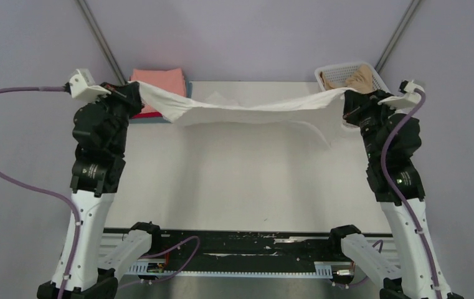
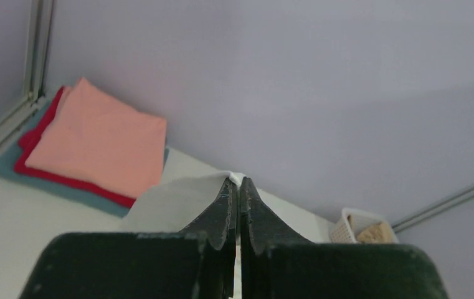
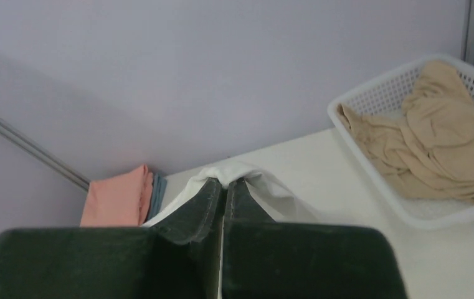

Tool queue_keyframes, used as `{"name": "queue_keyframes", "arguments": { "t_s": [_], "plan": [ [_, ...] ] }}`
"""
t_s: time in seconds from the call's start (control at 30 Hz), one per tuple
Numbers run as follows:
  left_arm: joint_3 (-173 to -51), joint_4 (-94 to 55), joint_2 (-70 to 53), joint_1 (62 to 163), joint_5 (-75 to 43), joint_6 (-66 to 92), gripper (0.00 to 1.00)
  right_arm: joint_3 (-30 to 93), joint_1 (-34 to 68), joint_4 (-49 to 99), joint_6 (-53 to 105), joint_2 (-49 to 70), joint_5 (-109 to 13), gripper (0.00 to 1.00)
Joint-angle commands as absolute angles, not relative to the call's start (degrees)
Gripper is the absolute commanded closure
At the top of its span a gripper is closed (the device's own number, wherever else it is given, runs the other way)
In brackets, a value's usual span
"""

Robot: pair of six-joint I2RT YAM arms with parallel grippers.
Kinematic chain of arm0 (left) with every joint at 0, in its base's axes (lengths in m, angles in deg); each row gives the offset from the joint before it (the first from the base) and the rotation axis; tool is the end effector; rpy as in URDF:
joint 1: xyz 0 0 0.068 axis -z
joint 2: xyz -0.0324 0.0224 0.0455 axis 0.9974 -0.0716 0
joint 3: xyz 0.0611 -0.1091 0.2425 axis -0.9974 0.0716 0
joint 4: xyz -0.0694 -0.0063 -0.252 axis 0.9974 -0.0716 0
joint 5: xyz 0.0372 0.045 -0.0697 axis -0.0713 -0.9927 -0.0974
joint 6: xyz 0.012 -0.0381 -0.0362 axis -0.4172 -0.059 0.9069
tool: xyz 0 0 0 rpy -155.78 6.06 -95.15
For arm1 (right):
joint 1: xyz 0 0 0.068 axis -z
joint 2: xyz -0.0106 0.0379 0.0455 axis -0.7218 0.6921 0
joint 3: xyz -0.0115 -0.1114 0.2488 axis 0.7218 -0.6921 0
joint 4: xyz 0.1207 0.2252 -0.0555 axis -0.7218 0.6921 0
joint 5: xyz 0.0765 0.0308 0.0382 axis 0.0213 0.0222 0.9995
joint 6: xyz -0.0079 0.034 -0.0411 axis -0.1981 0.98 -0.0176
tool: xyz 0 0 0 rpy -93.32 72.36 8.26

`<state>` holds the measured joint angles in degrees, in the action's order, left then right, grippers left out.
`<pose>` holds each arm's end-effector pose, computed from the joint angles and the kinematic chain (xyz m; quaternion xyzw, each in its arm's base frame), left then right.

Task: Fold and stack the t-shirts
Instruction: Flatten out the tshirt

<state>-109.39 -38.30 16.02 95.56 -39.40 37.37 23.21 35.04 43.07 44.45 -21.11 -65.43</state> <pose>0.1720 -0.0199 0.4597 -0.2496 0.6442 -0.1963 0.6959 0.1698 0.0270 0.4450 0.1498 0.6943 0.1598 0.6856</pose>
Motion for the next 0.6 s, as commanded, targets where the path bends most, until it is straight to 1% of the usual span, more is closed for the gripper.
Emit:
{"name": "queue_keyframes", "arguments": {
  "t_s": [0.0,0.03,0.2,0.37,0.47,0.57],
  "plan": [
    [-122.44,-41.10,17.33,95.51,-41.09,31.68,1.00,30.23,35.35,40.03,40.34,-24.95,-66.75,1.00],
    [-126.89,-42.37,17.05,95.54,-40.84,30.82,1.00,31.69,35.34,40.48,40.13,-25.47,-66.69,1.00],
    [-140.54,-44.56,15.46,95.51,-36.55,26.86,1.00,40.18,35.39,44.25,38.86,-26.19,-65.67,1.00],
    [-157.08,-50.48,12.57,95.55,-32.33,24.65,1.00,47.71,35.32,49.20,38.09,-27.74,-62.31,1.00],
    [-162.74,-51.15,12.43,95.51,-27.23,24.43,1.00,50.65,35.31,51.08,37.92,-28.71,-60.86,1.00],
    [-165.24,-51.70,12.55,95.52,-21.61,25.57,1.00,50.83,35.32,52.63,39.31,-30.31,-59.40,1.00]
  ]
}}
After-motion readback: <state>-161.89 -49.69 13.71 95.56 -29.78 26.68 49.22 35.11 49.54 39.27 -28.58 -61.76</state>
